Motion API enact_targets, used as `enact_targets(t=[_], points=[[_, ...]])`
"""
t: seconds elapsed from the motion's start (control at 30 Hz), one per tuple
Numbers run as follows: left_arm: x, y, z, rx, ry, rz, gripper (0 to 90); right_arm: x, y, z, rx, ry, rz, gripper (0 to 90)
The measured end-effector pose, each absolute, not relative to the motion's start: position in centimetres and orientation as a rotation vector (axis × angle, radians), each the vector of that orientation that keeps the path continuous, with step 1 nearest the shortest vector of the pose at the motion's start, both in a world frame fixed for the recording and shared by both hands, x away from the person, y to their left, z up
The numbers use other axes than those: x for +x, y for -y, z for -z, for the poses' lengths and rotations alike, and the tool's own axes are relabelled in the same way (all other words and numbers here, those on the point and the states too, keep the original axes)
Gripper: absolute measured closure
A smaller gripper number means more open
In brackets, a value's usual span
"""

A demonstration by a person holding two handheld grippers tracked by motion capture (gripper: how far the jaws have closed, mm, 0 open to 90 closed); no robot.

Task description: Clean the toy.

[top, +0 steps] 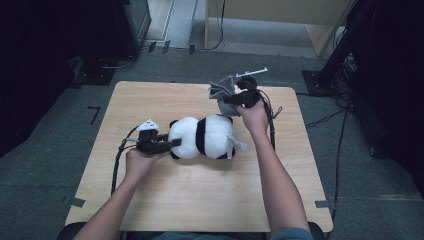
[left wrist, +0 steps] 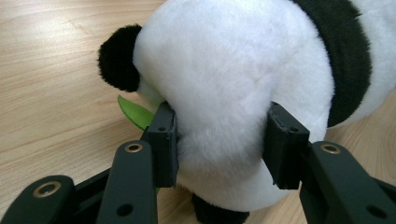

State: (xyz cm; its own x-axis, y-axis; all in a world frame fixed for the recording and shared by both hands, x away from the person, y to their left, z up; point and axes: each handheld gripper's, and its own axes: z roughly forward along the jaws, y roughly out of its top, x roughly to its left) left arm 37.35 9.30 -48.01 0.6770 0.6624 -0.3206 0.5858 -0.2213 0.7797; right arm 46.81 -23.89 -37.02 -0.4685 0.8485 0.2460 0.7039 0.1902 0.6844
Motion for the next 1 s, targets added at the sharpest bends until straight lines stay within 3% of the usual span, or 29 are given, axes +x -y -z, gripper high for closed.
enact_targets(t=[0.6, 1.0], points=[[37.2, -9.2, 47.9, 1.906, -0.976, -0.108, 53.4, 47.1, 12.3, 36.5, 1.328, -2.466, -1.119, 73.8], [37.2, -9.2, 47.8, 1.918, -0.971, -0.125, 53.6, 47.1, 7.2, 39.6, 1.277, -2.627, -0.997, 73.8]])
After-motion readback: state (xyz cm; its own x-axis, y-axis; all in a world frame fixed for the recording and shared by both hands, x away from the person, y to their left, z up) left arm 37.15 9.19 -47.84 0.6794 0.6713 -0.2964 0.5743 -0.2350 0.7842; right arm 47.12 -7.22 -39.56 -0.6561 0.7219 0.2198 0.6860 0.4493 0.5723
